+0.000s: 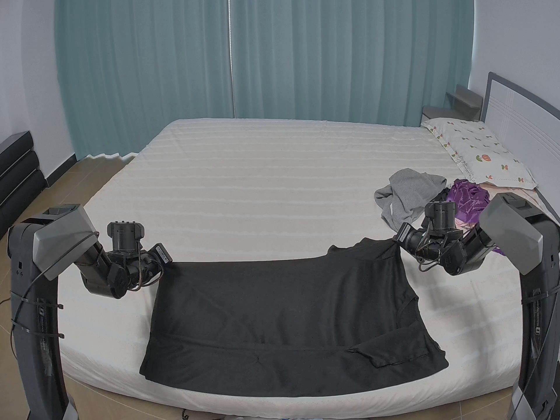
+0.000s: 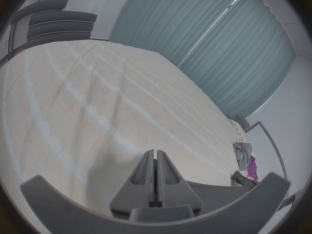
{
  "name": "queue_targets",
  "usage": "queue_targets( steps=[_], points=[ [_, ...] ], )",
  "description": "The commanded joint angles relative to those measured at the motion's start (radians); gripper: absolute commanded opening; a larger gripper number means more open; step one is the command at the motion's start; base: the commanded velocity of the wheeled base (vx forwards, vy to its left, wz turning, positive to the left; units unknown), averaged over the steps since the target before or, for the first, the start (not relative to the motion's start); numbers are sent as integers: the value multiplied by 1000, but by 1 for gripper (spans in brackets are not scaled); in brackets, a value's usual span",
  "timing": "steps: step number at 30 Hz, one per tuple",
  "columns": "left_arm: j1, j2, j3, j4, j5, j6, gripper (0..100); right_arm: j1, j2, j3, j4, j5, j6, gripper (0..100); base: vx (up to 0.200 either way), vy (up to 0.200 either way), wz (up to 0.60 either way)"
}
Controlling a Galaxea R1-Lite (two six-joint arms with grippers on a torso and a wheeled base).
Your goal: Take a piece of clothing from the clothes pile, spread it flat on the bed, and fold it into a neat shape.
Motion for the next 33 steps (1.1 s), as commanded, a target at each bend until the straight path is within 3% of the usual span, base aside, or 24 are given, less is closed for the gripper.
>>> queue_targets(
  steps=[1,9,14,33],
  points=[
    [-5,-59,65,-8,2,-1,0,-15,-94,129,-41,49,-6,0,0,0,0],
    [-9,-126,137,-54,21,-7,0,-13,-148,284,-165,100,-27,0,0,0,0],
    [-18,-133,170,-63,17,-6,0,-10,-162,361,-167,108,-38,0,0,0,0],
    [-13,-151,196,-63,19,-32,0,-16,-205,461,-233,132,37,0,0,0,0]
  ],
)
